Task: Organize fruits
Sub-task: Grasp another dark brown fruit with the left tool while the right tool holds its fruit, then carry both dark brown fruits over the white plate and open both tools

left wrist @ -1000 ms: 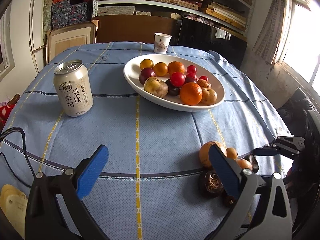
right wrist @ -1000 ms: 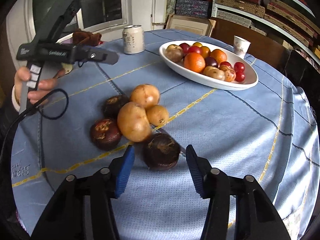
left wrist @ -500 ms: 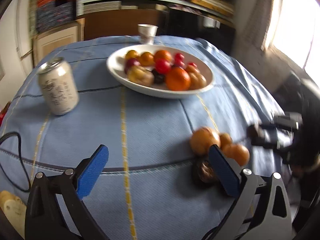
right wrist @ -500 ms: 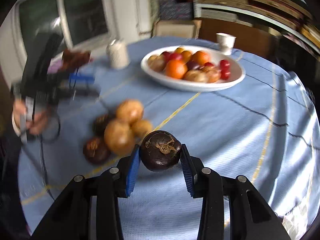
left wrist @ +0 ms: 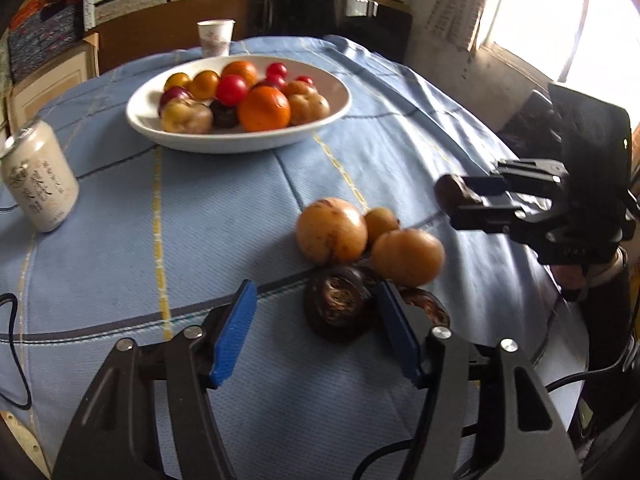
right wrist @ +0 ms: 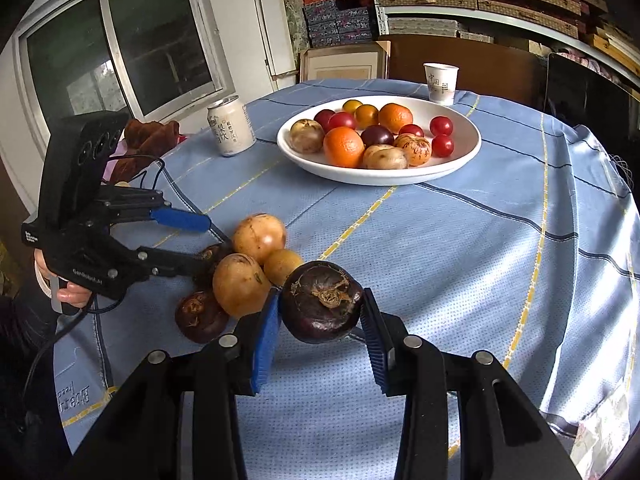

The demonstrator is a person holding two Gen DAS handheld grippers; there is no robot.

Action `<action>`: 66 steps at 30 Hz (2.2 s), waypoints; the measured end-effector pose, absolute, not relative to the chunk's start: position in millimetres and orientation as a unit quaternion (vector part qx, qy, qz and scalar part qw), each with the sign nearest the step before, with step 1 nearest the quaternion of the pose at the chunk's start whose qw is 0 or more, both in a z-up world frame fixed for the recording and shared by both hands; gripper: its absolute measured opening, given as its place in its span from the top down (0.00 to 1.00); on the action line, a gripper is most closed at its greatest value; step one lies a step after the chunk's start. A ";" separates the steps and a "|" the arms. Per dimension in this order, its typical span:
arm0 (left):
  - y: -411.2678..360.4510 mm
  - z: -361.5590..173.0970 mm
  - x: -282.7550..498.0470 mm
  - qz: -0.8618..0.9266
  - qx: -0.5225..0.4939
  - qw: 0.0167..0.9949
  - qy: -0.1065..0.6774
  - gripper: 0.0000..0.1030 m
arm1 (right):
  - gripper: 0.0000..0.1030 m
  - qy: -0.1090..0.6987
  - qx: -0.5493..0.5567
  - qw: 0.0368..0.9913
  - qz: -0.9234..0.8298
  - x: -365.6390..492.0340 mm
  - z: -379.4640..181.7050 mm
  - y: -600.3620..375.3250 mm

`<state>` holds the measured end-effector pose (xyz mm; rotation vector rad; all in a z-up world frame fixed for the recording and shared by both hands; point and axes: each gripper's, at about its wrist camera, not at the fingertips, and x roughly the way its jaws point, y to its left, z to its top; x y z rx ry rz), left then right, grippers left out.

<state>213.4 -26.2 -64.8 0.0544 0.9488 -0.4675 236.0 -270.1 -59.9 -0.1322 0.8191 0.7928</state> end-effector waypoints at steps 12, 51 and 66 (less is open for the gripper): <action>-43.9 -75.3 205.9 -0.234 0.089 0.849 0.466 0.52 | 0.61 0.385 -0.077 0.839 0.377 232.4 -60.9 -264.4; 11.4 16.5 344.9 -0.146 -0.009 0.905 0.400 0.58 | 0.61 0.353 0.099 0.887 0.280 344.7 -29.1 -249.2; 22.5 20.9 329.1 -0.129 -0.050 0.920 0.367 0.06 | 0.43 0.322 0.112 0.890 0.304 327.1 -18.8 -250.8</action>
